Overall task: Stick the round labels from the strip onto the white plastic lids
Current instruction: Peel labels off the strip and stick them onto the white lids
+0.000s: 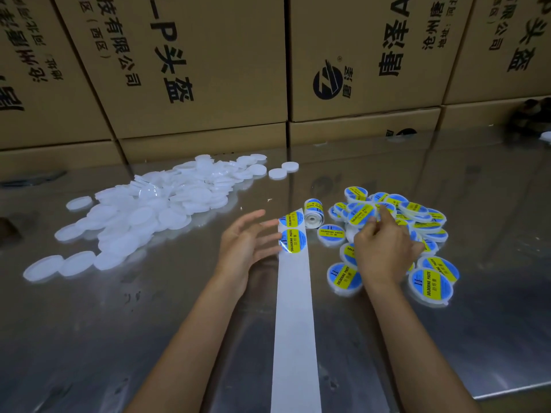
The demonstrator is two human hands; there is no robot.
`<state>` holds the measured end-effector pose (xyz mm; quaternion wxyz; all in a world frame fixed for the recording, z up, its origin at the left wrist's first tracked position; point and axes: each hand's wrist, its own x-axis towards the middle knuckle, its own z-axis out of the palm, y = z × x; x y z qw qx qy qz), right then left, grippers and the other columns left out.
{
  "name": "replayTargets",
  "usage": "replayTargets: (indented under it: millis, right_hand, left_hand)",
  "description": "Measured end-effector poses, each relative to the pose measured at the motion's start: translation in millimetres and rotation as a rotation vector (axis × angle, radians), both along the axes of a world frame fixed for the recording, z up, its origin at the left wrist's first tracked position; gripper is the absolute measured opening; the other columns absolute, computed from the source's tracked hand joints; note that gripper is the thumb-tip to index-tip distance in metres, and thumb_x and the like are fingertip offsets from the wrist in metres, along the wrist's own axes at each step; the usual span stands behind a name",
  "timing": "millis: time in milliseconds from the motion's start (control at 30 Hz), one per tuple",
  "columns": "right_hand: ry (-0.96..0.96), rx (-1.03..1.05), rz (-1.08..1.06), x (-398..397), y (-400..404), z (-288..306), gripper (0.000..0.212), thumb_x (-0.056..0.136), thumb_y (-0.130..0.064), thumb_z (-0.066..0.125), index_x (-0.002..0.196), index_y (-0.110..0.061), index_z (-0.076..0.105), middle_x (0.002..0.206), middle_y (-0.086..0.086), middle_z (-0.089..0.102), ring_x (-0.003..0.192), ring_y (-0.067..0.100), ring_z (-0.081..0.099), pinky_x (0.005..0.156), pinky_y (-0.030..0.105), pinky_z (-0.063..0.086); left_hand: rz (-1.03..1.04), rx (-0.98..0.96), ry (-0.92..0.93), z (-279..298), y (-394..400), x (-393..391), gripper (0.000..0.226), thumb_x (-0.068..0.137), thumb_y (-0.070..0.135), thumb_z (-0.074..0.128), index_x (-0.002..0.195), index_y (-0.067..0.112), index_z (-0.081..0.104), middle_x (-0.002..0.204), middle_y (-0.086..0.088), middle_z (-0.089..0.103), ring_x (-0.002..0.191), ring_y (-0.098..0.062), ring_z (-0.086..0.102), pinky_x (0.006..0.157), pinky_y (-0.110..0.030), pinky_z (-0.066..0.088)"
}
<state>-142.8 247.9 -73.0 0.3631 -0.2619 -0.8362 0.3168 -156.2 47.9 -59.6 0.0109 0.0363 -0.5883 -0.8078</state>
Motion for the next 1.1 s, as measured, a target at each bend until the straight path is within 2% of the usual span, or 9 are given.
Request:
replayTargets:
  millis: [200,300,367,567,733,833,933,1000,1100]
  right_hand:
    - [0.043,0.096,0.058,1.4,-9.6,0.3,0.041,0.093,-0.012,0.048,0.133,-0.013,0.058,0.086,0.013,0.069,0.097,0.035,0.053,0.087,0.041,0.023]
    - [0.127,0.199,0.190,4.9,-24.7,-0.1,0.027,0.088,-0.011,0.052,0.108,-0.016,0.069,0.079,0.006,0.068,0.089,0.032,0.055,0.081,0.039,0.026]
    - [0.159,0.305,0.274,5.9,-36.8,-2.3,0.019,0.084,-0.015,0.052,0.093,-0.017,0.070,0.076,0.002,0.067,0.082,0.030,0.056,0.076,0.038,0.025]
    - [0.123,0.449,0.378,-4.3,-57.1,-4.7,0.019,0.084,-0.018,0.051,0.088,-0.019,0.070,0.081,-0.005,0.068,0.082,0.024,0.057,0.078,0.037,0.027]
    - [0.093,0.411,0.385,-7.9,-55.9,-2.4,0.020,0.083,-0.019,0.049,0.085,-0.020,0.069,0.082,-0.006,0.068,0.085,0.023,0.055,0.081,0.038,0.029]
    - [0.074,0.410,0.392,-7.9,-55.0,-1.3,0.016,0.084,-0.018,0.053,0.085,-0.019,0.068,0.081,-0.005,0.067,0.086,0.023,0.055,0.081,0.038,0.029]
    - [0.032,0.397,0.431,-8.2,-52.6,-0.9,0.014,0.084,-0.018,0.055,0.088,-0.019,0.069,0.088,-0.004,0.067,0.091,0.022,0.054,0.084,0.037,0.029]
    - [-0.008,0.381,0.486,-8.5,-50.6,-0.8,0.019,0.084,-0.020,0.052,0.092,-0.020,0.069,0.095,-0.005,0.066,0.096,0.021,0.052,0.087,0.036,0.029]
    - [-0.024,0.366,0.563,-8.1,-46.4,-1.9,0.019,0.086,-0.018,0.055,0.099,-0.021,0.068,0.104,-0.008,0.065,0.103,0.018,0.049,0.091,0.034,0.026]
  left_hand:
    - [0.226,-0.171,0.043,-8.5,-12.8,-11.6,0.032,0.096,-0.010,0.043,0.107,0.009,0.065,0.099,-0.012,0.072,0.085,-0.025,0.068,0.062,-0.026,0.061]
    - [0.414,-0.573,0.118,-15.1,-27.3,-24.0,0.037,0.091,-0.012,0.042,0.111,0.009,0.065,0.101,-0.004,0.067,0.100,-0.025,0.063,0.085,-0.033,0.057]
    - [0.477,-0.856,0.177,-14.9,-41.5,-37.4,0.034,0.092,-0.006,0.048,0.117,0.010,0.065,0.114,-0.007,0.066,0.113,-0.027,0.059,0.097,-0.032,0.047]
    - [0.483,-1.423,0.271,-0.3,-94.6,-98.6,0.042,0.091,0.001,0.057,0.132,0.000,0.058,0.144,-0.019,0.052,0.136,-0.036,0.040,0.111,-0.042,0.033]
    - [0.274,-1.780,0.187,0.1,-115.8,-132.0,0.047,0.101,0.021,0.053,0.144,0.003,0.050,0.161,-0.012,0.033,0.151,-0.030,0.021,0.120,-0.043,0.022]
    - [0.261,-1.838,0.185,-3.8,-115.8,-138.9,0.037,0.102,0.016,0.048,0.134,0.000,0.060,0.153,-0.015,0.045,0.147,-0.032,0.031,0.118,-0.042,0.028]
    - [0.301,-1.834,0.231,-6.3,-109.5,-135.6,0.023,0.096,0.004,0.051,0.109,-0.003,0.068,0.118,-0.024,0.066,0.115,-0.038,0.057,0.100,-0.045,0.045]
    - [0.328,-1.782,0.232,-2.8,-107.2,-129.4,0.016,0.092,0.001,0.055,0.105,-0.003,0.064,0.108,-0.024,0.067,0.100,-0.041,0.061,0.090,-0.048,0.050]
    - [0.425,-1.670,0.254,6.0,-99.7,-117.0,0.016,0.093,-0.001,0.051,0.107,-0.005,0.056,0.104,-0.027,0.065,0.094,-0.045,0.060,0.081,-0.052,0.050]
